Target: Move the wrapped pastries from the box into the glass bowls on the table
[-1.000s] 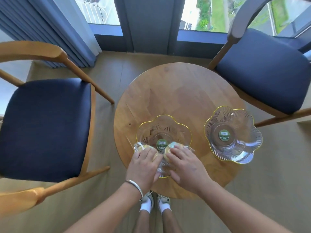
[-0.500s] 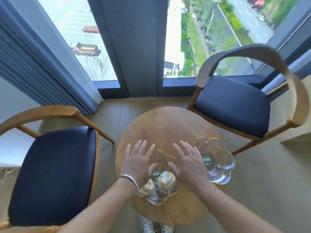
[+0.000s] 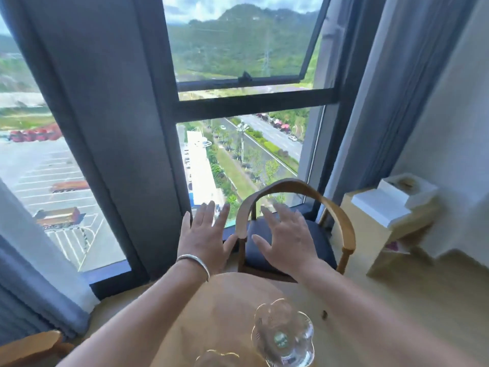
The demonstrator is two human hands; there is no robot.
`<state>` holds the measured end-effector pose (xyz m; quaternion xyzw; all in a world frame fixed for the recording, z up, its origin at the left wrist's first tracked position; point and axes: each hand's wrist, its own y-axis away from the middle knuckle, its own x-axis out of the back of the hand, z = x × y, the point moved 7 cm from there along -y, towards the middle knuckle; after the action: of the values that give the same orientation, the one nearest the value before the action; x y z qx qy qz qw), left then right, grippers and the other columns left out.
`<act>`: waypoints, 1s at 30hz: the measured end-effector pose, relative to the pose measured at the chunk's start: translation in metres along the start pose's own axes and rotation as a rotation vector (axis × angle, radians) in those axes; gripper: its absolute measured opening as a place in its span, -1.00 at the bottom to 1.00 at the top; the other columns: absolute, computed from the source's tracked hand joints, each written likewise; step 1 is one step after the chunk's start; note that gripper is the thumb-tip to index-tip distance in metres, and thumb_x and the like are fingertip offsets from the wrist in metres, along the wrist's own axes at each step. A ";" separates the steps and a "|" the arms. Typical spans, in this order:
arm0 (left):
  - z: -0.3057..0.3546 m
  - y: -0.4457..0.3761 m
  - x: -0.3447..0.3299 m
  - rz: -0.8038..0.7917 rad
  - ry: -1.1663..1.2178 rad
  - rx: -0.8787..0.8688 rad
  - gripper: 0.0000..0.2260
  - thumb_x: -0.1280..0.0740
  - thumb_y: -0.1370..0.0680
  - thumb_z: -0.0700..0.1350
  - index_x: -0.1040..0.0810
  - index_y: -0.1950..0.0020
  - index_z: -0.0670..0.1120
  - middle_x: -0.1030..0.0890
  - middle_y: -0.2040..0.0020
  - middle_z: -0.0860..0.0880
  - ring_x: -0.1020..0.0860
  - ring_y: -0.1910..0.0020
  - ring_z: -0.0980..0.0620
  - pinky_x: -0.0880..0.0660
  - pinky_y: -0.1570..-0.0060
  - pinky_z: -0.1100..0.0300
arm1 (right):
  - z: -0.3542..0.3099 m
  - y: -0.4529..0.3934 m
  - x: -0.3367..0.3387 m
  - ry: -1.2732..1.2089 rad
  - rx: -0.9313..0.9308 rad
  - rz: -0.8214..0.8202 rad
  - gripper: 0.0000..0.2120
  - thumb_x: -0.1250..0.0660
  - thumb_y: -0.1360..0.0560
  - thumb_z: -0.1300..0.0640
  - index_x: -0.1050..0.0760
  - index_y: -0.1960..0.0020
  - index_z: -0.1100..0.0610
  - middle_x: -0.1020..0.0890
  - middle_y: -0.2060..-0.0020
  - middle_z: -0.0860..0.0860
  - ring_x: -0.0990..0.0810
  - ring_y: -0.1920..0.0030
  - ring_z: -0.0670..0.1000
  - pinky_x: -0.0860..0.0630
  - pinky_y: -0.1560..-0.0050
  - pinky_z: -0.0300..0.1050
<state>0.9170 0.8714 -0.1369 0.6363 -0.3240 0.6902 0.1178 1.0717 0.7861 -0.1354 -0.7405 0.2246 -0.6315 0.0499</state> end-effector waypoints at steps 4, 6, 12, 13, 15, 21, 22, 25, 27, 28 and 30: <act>0.043 -0.021 0.025 0.006 0.067 -0.135 -0.39 0.11 -0.56 0.29 0.25 -0.53 0.13 0.07 -0.58 -0.03 0.13 -0.54 -0.03 0.15 -0.46 -0.12 | 0.025 0.012 0.048 0.084 -0.130 0.091 -0.34 -0.14 -0.51 -0.32 -0.15 -0.53 -0.08 -0.21 -0.53 0.04 -0.11 -0.54 0.08 -0.01 -0.51 0.13; 0.068 -0.024 0.032 0.015 0.075 -0.211 -0.38 0.11 -0.56 0.30 0.24 -0.53 0.12 0.07 -0.58 -0.04 0.12 -0.54 -0.05 0.15 -0.46 -0.13 | 0.036 0.026 0.064 0.125 -0.197 0.109 -0.33 -0.13 -0.50 -0.35 -0.16 -0.52 -0.09 -0.22 -0.53 0.03 -0.12 -0.54 0.08 -0.01 -0.51 0.14; 0.158 -0.012 0.036 0.037 0.182 -0.471 -0.39 0.08 -0.56 0.31 0.18 -0.54 0.12 0.03 -0.58 -0.05 0.08 -0.54 -0.06 0.11 -0.46 -0.12 | 0.089 0.102 0.107 0.228 -0.440 0.139 -0.34 -0.15 -0.49 -0.32 -0.20 -0.50 -0.07 -0.26 -0.51 0.06 -0.15 -0.52 0.07 -0.01 -0.49 0.16; 0.176 -0.007 0.036 0.043 0.201 -0.524 -0.39 0.08 -0.56 0.30 0.16 -0.54 0.12 0.02 -0.58 -0.05 0.07 -0.54 -0.07 0.09 -0.46 -0.14 | 0.100 0.119 0.115 0.249 -0.492 0.134 -0.33 -0.16 -0.48 -0.32 -0.19 -0.51 -0.06 -0.25 -0.51 0.07 -0.14 -0.52 0.07 -0.01 -0.49 0.16; 0.217 0.008 0.040 0.061 0.233 -0.626 -0.39 0.06 -0.56 0.30 0.15 -0.54 0.12 -0.01 -0.58 -0.05 0.06 -0.54 -0.08 0.08 -0.45 -0.15 | 0.121 0.159 0.132 0.297 -0.601 0.126 -0.31 -0.16 -0.49 -0.31 -0.17 -0.53 -0.04 -0.22 -0.53 0.08 -0.11 -0.53 0.06 0.00 -0.50 0.16; 0.340 0.068 0.065 0.058 0.374 -0.898 -0.38 0.08 -0.56 0.31 0.16 -0.55 0.11 -0.01 -0.58 -0.05 0.06 -0.54 -0.06 0.11 -0.45 -0.11 | 0.165 0.287 0.190 0.398 -0.906 0.126 -0.30 -0.12 -0.52 -0.31 -0.10 -0.56 -0.03 -0.14 -0.56 0.09 -0.03 -0.55 0.04 0.09 -0.51 0.11; 0.359 0.080 0.071 0.057 0.402 -0.940 -0.38 0.07 -0.56 0.30 0.17 -0.55 0.11 0.00 -0.58 -0.04 0.07 -0.54 -0.05 0.12 -0.46 -0.10 | 0.170 0.308 0.202 0.412 -0.956 0.135 -0.30 -0.12 -0.52 -0.31 -0.10 -0.56 -0.03 -0.14 -0.56 0.09 -0.03 -0.55 0.04 0.10 -0.51 0.10; 0.413 0.120 0.091 0.055 0.458 -1.057 -0.36 0.00 -0.56 0.26 0.19 -0.55 0.11 0.02 -0.58 -0.04 0.09 -0.54 -0.03 0.11 -0.48 -0.10 | 0.181 0.369 0.237 0.482 -1.087 0.173 -0.30 -0.12 -0.52 -0.32 -0.12 -0.56 -0.03 -0.16 -0.55 0.08 -0.07 -0.54 0.04 0.05 -0.51 0.09; 0.445 0.144 0.100 0.048 0.474 -1.120 -0.35 -0.03 -0.56 0.25 0.20 -0.54 0.12 0.03 -0.58 -0.03 0.10 -0.54 -0.02 0.12 -0.47 -0.09 | 0.186 0.404 0.256 0.520 -1.152 0.193 -0.30 -0.12 -0.51 -0.33 -0.13 -0.55 -0.03 -0.19 -0.54 0.08 -0.10 -0.54 0.05 0.02 -0.50 0.08; 0.460 0.155 0.103 0.046 0.481 -1.147 -0.35 -0.03 -0.56 0.25 0.21 -0.54 0.12 0.03 -0.58 -0.03 0.10 -0.54 -0.01 0.13 -0.47 -0.09 | 0.189 0.422 0.264 0.526 -1.182 0.200 -0.30 -0.12 -0.51 -0.33 -0.13 -0.55 -0.03 -0.19 -0.54 0.08 -0.10 -0.53 0.06 0.02 -0.50 0.08; 0.488 0.176 0.107 0.045 0.492 -1.192 -0.34 -0.03 -0.55 0.26 0.21 -0.54 0.13 0.02 -0.58 -0.03 0.10 -0.54 -0.01 0.14 -0.48 -0.08 | 0.197 0.453 0.275 0.525 -1.235 0.204 -0.30 -0.12 -0.51 -0.32 -0.12 -0.55 -0.03 -0.17 -0.55 0.07 -0.09 -0.53 0.05 0.04 -0.50 0.09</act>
<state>1.1902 0.4191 -0.0972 0.2781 -0.6286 0.5197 0.5074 1.1666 0.2310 -0.0849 -0.4303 0.6173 -0.5386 -0.3790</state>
